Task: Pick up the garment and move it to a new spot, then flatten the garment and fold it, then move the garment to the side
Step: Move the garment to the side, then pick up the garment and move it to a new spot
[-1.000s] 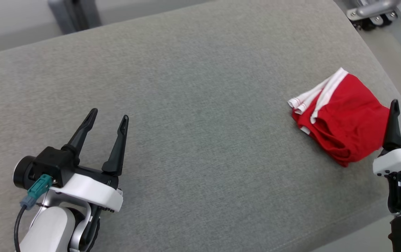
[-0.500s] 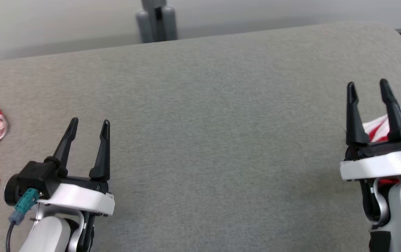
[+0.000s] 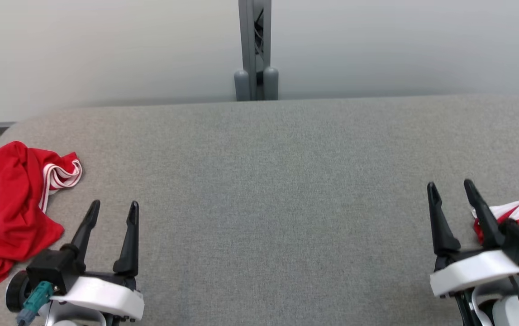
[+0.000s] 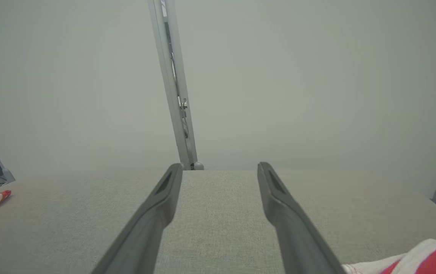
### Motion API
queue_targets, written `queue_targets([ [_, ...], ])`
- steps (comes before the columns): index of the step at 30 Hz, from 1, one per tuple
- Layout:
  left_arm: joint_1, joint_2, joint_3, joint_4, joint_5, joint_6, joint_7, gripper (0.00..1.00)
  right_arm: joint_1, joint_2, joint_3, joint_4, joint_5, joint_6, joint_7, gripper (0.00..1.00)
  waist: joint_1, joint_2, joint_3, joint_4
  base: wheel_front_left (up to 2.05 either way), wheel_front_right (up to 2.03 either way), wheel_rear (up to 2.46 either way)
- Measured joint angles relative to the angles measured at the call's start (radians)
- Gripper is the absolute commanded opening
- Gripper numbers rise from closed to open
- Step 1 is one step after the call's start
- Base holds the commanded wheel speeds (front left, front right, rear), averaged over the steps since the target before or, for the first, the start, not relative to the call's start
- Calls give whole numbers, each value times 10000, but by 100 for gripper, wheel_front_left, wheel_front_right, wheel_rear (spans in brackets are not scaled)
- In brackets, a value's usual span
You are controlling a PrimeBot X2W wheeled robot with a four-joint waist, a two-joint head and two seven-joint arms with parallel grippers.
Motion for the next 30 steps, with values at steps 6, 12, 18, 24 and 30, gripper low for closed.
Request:
queue_targets([
  [6, 538, 84, -77, -94, -33, 94, 88, 100, 738, 2, -27, 58, 255, 0, 148, 100, 0, 0, -552, 40, 0, 0, 0],
  [12, 686, 132, -107, -153, -82, 107, 150, 100, 1131, 2, -79, 8, 387, 0, 238, 100, 0, 0, -683, -53, 0, 0, 0],
  [18, 744, 150, -109, -167, -144, 182, 173, 100, 1259, 2, -104, -107, 410, 0, 330, 100, 0, 0, -731, -154, 0, 0, 0],
  [24, 744, 159, -136, -178, -150, 224, 178, 100, 1307, 2, -127, -201, 410, 0, 364, 100, 0, 0, -751, -164, 0, 0, 0],
  [30, 741, 174, -151, -184, -163, 278, 190, 100, 1319, 2, -148, -238, 418, 0, 412, 100, 0, 0, -734, -133, 0, 0, 0],
])
